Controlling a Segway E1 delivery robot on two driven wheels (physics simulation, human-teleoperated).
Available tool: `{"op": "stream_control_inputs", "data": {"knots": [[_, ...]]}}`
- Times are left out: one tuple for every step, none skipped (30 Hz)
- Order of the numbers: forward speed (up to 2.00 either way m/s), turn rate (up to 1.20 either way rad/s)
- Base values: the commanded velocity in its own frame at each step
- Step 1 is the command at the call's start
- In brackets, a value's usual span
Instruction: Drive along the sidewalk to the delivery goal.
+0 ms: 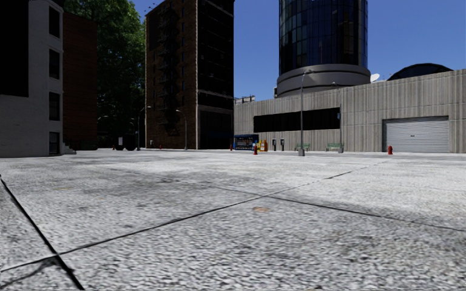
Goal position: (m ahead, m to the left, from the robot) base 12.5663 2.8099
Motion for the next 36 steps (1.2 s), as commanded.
{"op": "stream_control_inputs", "data": {"knots": [[2.00,0.00],[2.00,0.00],[2.00,0.00],[2.00,0.00],[2.00,0.00],[2.00,0.00],[2.00,0.03],[2.00,0.03],[2.00,0.07],[2.00,0.16],[2.00,0.21],[2.00,0.24],[2.00,0.24],[2.00,0.24],[2.00,0.24],[2.00,0.24],[2.00,0.24],[2.00,0.24],[2.00,0.24],[2.00,0.25],[2.00,0.25],[2.00,0.25],[2.00,0.25],[2.00,0.25],[2.00,0.25],[2.00,0.25],[2.00,0.25],[2.00,0.25],[2.00,0.25],[2.00,0.25],[2.00,0.25],[2.00,0.25],[2.00,0.25],[2.00,0.25],[2.00,0.25],[2.00,0.25]]}}
